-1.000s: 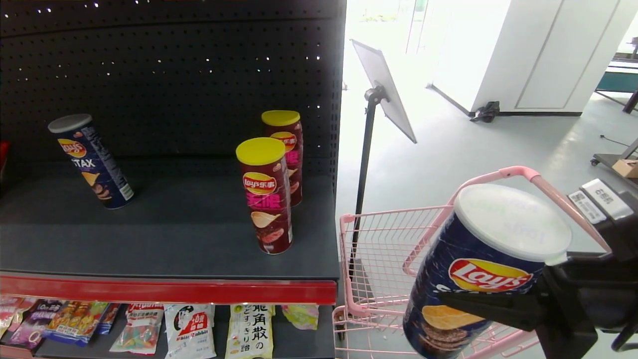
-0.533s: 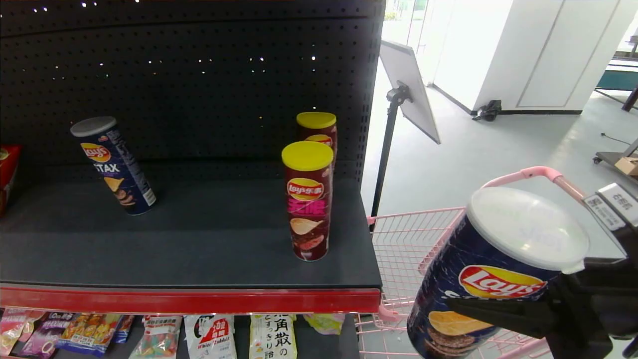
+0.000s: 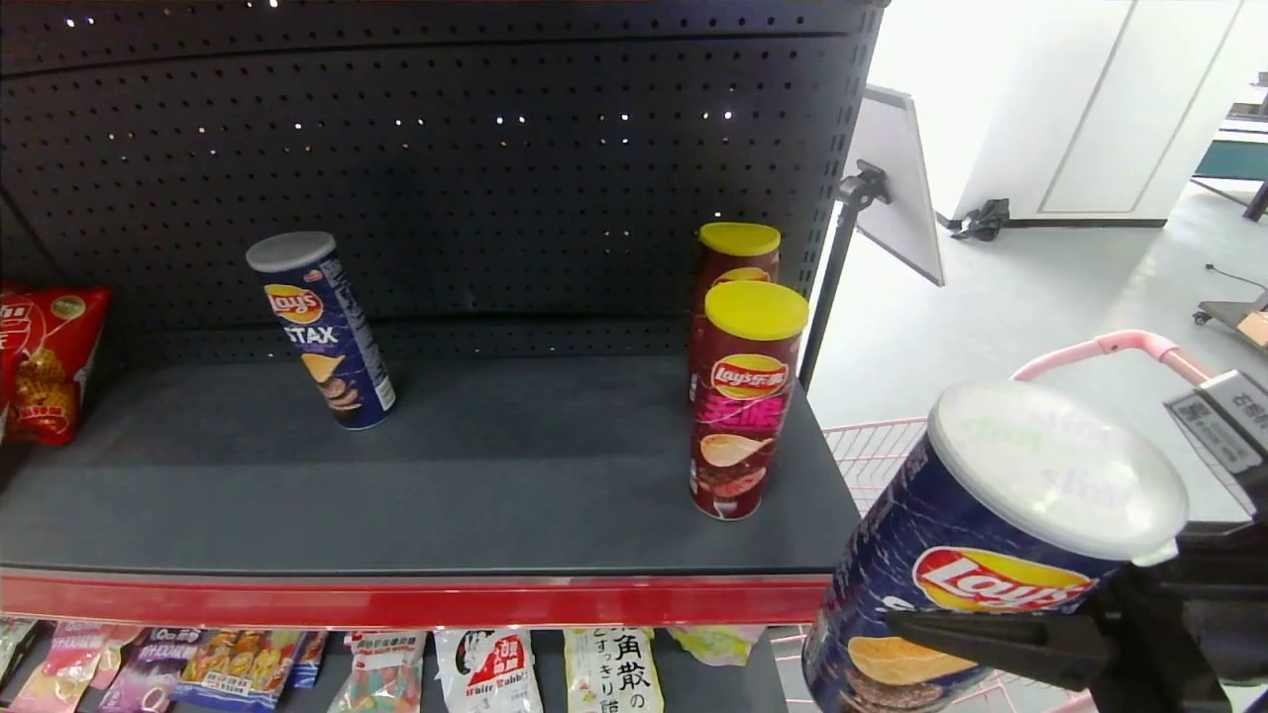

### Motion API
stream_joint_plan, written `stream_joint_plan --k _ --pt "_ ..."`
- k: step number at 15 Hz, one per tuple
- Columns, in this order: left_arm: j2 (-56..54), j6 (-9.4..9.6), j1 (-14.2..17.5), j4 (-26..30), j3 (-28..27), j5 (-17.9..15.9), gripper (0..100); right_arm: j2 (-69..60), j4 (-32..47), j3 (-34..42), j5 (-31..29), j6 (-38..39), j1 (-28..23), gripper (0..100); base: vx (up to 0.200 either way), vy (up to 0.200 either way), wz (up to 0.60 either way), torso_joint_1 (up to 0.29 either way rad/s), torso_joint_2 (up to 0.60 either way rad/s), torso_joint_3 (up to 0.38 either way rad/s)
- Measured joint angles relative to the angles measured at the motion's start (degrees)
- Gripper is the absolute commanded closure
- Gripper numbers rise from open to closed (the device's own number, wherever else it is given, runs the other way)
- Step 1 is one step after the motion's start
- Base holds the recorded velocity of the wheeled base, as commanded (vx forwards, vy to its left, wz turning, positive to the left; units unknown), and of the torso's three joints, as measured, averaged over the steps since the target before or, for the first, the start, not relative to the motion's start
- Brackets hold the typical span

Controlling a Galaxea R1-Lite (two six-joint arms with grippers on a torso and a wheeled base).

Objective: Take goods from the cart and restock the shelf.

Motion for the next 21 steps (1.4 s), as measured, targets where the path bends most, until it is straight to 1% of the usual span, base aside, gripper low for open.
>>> stream_joint_plan --k 21 --pt "0.0 0.0 0.0 0.02 -0.02 0.0 0 -0.05 0.04 0.49 -0.11 -0.11 0.88 100 0.0 0.2 0.0 0.003 0.0 0.002"
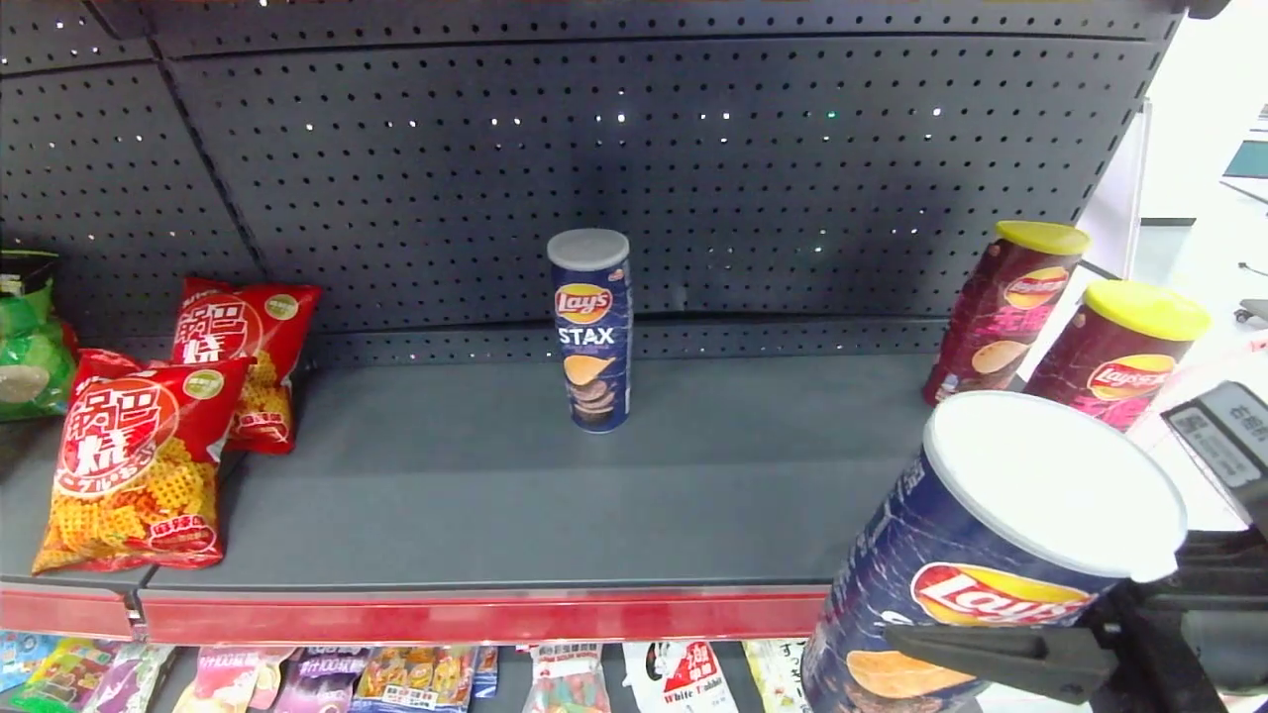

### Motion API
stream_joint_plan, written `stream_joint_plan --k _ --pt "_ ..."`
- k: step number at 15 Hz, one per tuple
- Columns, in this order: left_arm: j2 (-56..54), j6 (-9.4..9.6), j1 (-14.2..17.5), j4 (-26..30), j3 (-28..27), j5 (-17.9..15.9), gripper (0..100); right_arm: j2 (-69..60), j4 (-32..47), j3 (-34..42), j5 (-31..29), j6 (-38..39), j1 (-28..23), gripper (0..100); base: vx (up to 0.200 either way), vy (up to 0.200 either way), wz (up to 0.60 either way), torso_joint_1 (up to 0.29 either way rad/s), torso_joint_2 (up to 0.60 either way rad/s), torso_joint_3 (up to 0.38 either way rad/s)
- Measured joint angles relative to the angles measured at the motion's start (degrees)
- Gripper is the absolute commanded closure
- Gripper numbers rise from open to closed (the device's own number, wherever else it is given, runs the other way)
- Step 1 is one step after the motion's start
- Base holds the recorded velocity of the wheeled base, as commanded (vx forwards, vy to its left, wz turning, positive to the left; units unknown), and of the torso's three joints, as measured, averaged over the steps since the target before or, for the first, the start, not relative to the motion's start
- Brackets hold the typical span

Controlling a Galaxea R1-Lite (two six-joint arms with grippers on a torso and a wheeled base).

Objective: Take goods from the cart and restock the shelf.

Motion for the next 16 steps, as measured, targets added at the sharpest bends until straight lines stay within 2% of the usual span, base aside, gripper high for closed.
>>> stream_joint_plan --k 3,16 --pt "0.0 0.0 0.0 -0.02 0.0 -0.02 0 -0.01 -0.23 0.54 0.1 0.0 0.0 100 0.0 0.2 0.0 0.001 0.0 0.002" --pt "0.0 0.12 0.0 -0.02 0.07 -0.02 0 -0.04 -0.28 2.4 0.21 -0.5 0.0 100 0.0 0.0 0.0 0.0 0.0 0.0"
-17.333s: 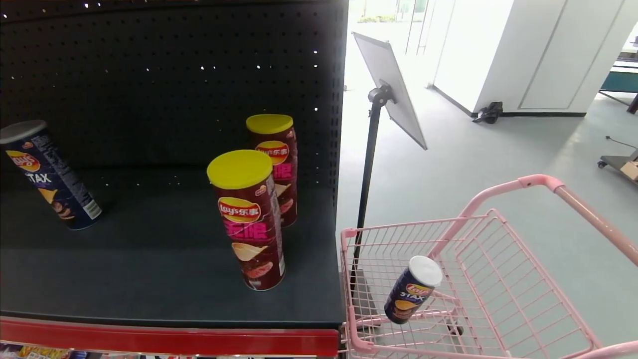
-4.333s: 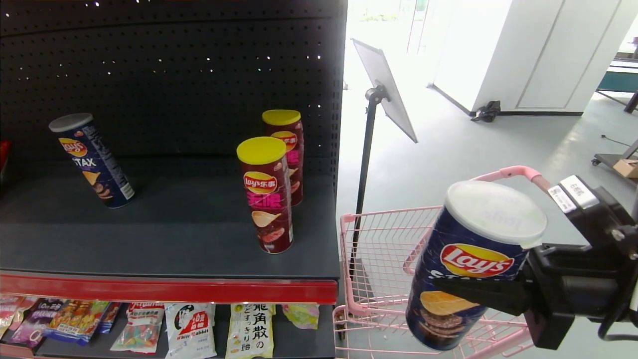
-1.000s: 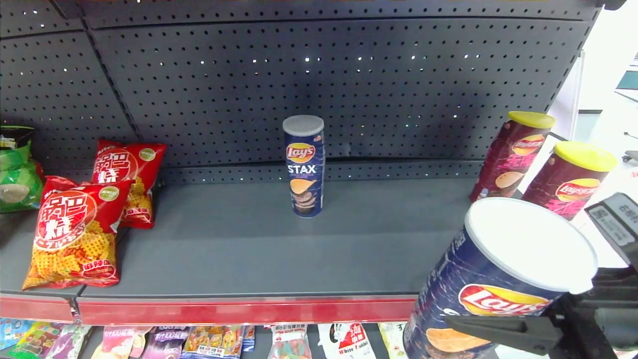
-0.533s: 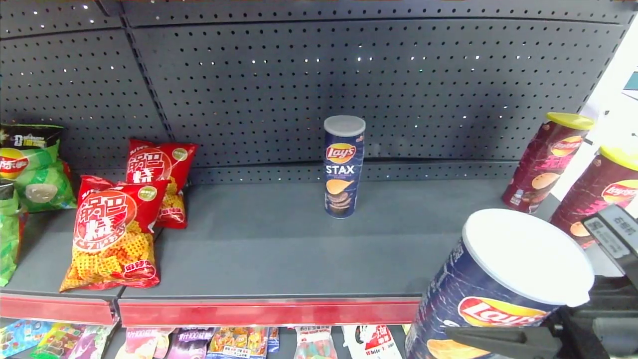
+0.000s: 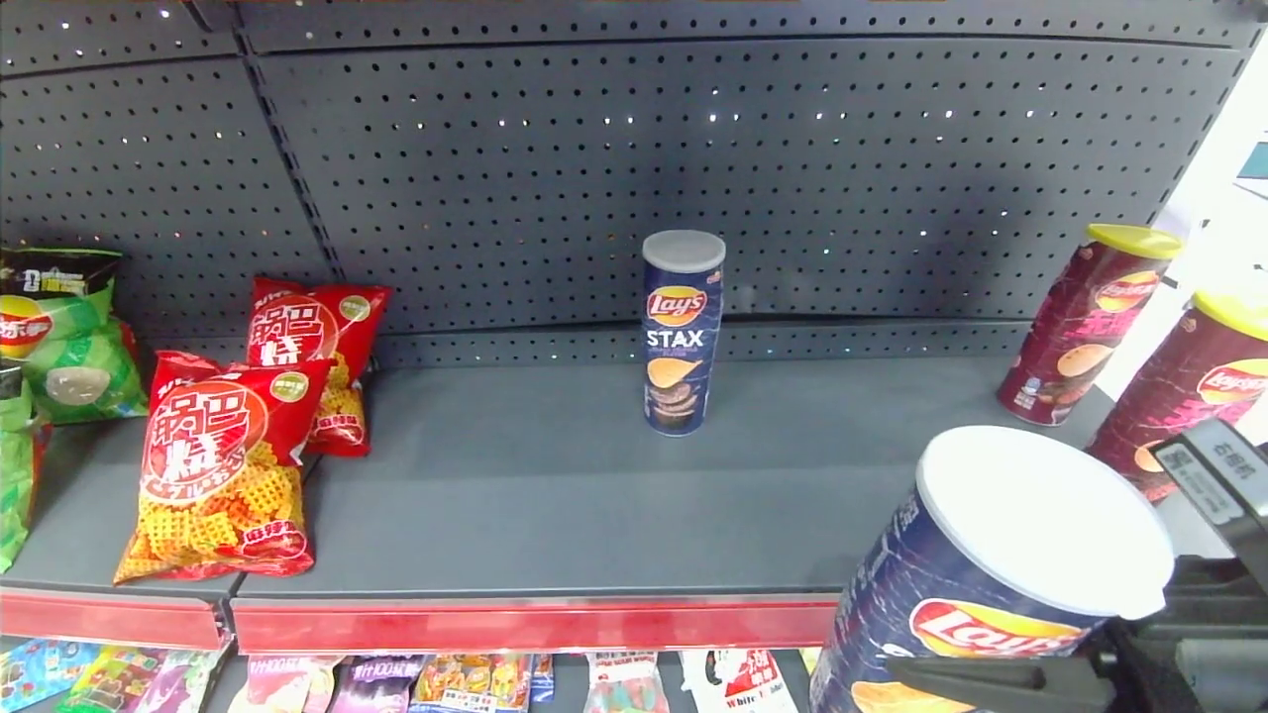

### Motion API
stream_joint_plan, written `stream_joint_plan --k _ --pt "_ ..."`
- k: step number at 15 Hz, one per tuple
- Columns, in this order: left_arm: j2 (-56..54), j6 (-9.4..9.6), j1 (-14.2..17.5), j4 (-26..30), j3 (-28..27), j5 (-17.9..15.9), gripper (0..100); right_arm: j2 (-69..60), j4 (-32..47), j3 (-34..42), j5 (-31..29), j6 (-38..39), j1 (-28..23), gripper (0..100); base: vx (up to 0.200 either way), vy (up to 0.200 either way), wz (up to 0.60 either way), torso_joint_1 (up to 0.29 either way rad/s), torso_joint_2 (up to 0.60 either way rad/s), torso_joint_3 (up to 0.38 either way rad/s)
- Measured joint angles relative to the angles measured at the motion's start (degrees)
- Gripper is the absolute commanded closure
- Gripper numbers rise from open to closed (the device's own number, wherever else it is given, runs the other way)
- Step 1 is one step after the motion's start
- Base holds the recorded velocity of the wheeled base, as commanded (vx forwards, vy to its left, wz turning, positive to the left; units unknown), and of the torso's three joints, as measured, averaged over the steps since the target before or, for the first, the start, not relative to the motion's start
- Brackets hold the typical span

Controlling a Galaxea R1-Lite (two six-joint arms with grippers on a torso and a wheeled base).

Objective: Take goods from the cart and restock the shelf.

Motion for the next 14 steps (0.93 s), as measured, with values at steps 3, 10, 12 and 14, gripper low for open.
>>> stream_joint_plan --k 3,10,12,14 --pt "0.0 -0.04 0.0 0.02 -0.05 0.02 0 0.02 0.0 0.39 0.0 -0.16 0.0 100 0.2 0.0 0.0 0.002 0.0 0.004" --pt "0.0 -0.06 0.0 0.0 -0.02 0.09 0 0.06 -0.02 1.08 0.04 -0.22 0.05 100 0.0 0.0 0.0 0.0 0.0 0.0" --pt "0.0 -0.06 0.0 0.02 0.01 0.09 0 0.09 0.0 1.11 -0.02 -0.21 -0.05 100 0.0 0.0 0.0 0.0 0.0 0.0" --pt "0.0 -0.06 0.0 0.02 0.01 0.11 0 0.09 -0.05 1.0 0.0 -0.21 0.0 100 0.0 0.0 0.0 0.0 0.0 0.0"
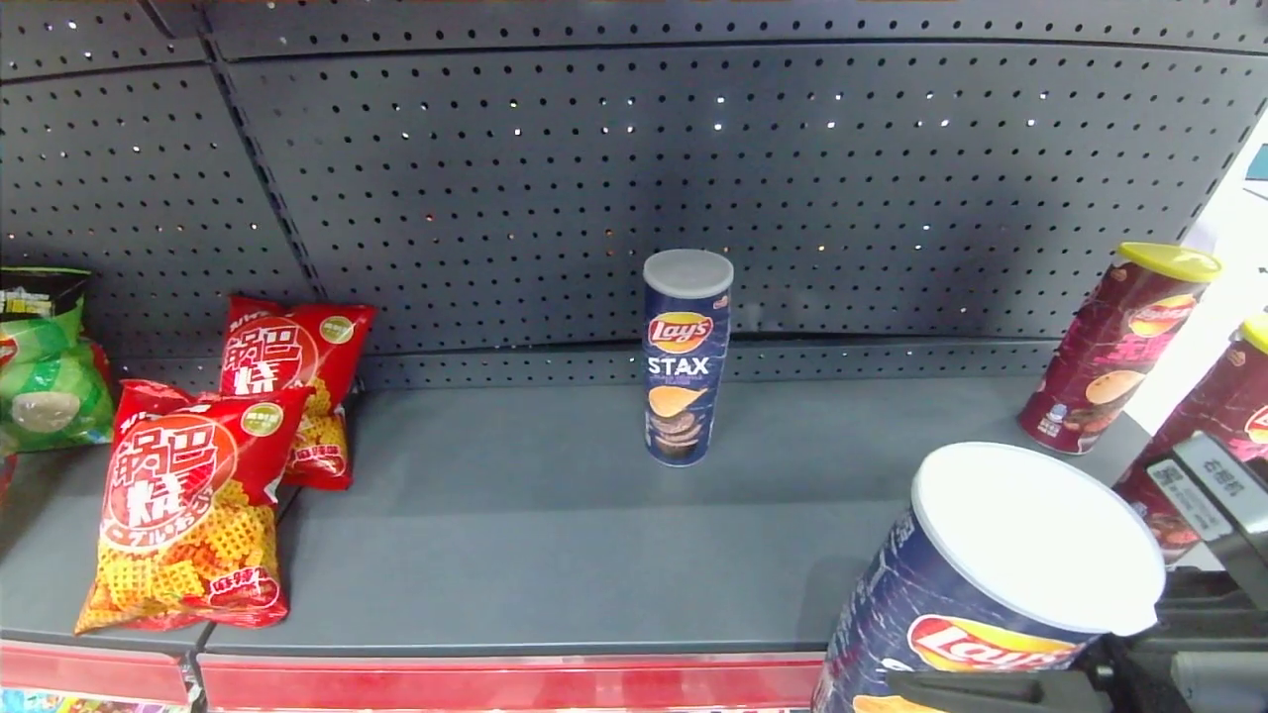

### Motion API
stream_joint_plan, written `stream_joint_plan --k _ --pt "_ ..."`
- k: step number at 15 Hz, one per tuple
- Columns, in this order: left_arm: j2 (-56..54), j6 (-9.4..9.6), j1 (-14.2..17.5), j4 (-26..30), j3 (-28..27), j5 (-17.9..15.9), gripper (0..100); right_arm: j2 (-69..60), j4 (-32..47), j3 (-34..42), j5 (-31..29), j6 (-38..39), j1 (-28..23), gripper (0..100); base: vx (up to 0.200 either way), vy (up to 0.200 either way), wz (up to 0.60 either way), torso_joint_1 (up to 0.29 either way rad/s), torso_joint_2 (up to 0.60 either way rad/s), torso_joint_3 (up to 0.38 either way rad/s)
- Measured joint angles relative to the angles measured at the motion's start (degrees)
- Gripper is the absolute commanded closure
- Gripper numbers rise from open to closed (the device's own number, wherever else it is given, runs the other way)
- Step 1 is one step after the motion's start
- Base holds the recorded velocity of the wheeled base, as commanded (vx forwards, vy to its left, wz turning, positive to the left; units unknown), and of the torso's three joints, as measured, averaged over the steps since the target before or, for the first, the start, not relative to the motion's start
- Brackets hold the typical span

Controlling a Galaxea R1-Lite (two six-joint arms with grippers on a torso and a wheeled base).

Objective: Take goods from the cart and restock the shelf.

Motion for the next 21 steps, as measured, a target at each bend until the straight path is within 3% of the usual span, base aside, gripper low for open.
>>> stream_joint_plan --k 13,15,18,21 --pt "0.05 0.22 0.0 0.0 -0.01 -0.13 0 0.41 -0.04 -0.66 -0.43 0.21 -0.16 100 0.0 0.0 0.0 0.0 0.0 0.0" --pt "0.05 1.39 0.0 -0.07 -0.06 -1.18 0 0.66 -0.04 -0.77 -0.45 0.21 -0.11 100 0.0 0.0 0.0 0.0 0.0 0.0" --pt "0.05 6.01 0.0 -0.29 -0.12 -4.51 0 1.57 0.05 -1.52 -0.27 0.32 0.0 100 0.0 0.0 0.0 0.0 0.0 0.0" --pt "0.02 6.17 0.0 -0.5 -0.12 -4.95 0 2.34 0.05 -1.93 -0.02 0.44 0.06 100 0.0 0.0 0.0 0.0 0.0 0.0"
